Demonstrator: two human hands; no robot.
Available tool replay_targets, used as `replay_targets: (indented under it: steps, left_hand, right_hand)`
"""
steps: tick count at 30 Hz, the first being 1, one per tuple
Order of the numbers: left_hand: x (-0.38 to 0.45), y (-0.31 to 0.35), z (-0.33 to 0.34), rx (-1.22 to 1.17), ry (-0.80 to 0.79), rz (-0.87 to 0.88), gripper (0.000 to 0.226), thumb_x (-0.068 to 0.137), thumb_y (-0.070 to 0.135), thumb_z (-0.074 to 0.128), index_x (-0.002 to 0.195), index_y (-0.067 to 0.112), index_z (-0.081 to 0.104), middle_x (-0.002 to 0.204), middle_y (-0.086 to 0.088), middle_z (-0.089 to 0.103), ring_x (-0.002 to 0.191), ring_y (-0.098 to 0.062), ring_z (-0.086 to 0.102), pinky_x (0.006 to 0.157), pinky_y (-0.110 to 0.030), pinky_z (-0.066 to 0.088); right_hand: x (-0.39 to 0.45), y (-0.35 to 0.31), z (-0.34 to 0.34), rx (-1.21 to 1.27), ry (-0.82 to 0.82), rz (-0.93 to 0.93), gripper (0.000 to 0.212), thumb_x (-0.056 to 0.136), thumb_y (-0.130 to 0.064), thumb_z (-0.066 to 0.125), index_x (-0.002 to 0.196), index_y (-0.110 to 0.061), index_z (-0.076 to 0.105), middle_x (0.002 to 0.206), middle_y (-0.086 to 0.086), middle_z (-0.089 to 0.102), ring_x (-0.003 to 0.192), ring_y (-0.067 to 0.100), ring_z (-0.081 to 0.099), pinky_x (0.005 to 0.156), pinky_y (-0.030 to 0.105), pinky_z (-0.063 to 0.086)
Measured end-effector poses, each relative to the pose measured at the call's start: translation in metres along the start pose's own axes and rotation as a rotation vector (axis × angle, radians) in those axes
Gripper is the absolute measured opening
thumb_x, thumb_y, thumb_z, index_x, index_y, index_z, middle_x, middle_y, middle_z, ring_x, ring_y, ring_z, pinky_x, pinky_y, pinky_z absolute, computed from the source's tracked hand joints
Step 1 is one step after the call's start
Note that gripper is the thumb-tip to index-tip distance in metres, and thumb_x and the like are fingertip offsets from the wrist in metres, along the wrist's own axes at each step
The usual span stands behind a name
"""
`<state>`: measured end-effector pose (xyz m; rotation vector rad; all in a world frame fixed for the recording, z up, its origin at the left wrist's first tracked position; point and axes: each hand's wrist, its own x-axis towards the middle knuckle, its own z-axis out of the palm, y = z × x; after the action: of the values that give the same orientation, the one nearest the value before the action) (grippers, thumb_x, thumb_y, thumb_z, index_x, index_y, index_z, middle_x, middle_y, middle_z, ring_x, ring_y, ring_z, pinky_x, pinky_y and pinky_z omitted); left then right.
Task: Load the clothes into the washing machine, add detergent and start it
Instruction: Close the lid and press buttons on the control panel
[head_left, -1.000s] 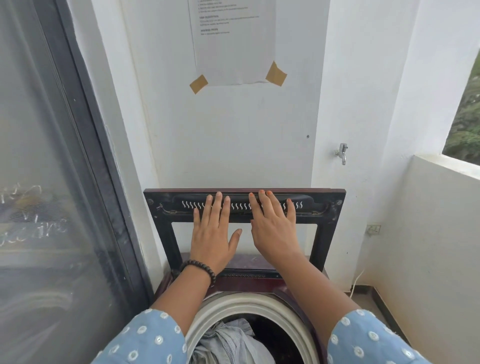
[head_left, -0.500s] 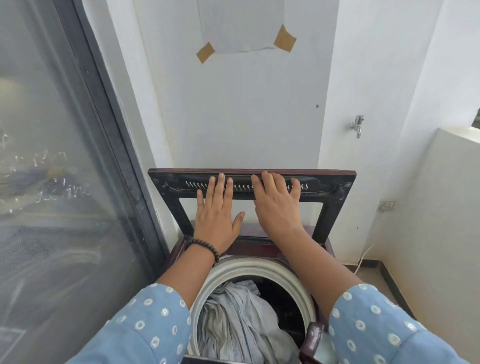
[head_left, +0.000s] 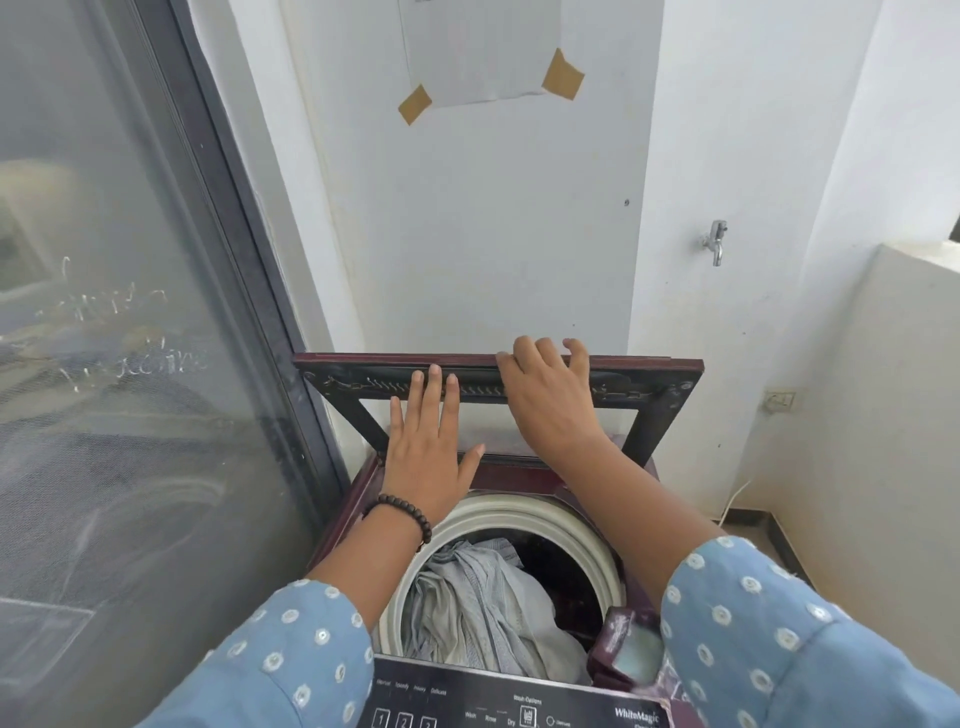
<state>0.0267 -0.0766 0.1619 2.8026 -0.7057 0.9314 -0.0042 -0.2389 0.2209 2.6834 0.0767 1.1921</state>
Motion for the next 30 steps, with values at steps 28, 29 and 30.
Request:
replay_targets:
  steps: [28,29,30]
  left_hand:
    - [-0.102,0.008,-0.014,0.0,-0.045,-0.012,0.074,0.083,0.043,0.066,0.141,0.006,0.04,0.148,-0.021,0.034,0.137,-0.038,0.04,0.115,-0.054,0.026]
    - [-0.103,0.007,-0.015,0.001,-0.039,-0.021,0.07,0.081,0.042,0.069,0.137,0.007,0.044,0.145,-0.02,0.038,0.133,-0.038,0.043,0.114,-0.055,0.03]
    - [-0.104,0.008,-0.017,-0.007,-0.027,-0.034,0.066,0.08,0.041,0.071,0.133,0.008,0.048,0.141,-0.018,0.042,0.13,-0.036,0.046,0.112,-0.055,0.034]
  right_hand:
    - [-0.059,-0.014,-0.033,0.255,-0.491,-0.02,0.025,0.091,-0.033,0.063,0.106,-0.013,0.057,0.101,0.004,0.06,0.095,0.027,0.06,0.066,0.033,0.039]
    - [-0.063,-0.016,-0.034,0.267,-0.489,-0.016,0.025,0.091,-0.032,0.063,0.106,-0.013,0.057,0.101,0.004,0.06,0.095,0.027,0.06,0.066,0.033,0.039]
    - [-0.067,-0.017,-0.034,0.274,-0.487,-0.016,0.024,0.091,-0.03,0.062,0.106,-0.013,0.056,0.102,0.004,0.06,0.096,0.027,0.06,0.066,0.033,0.039]
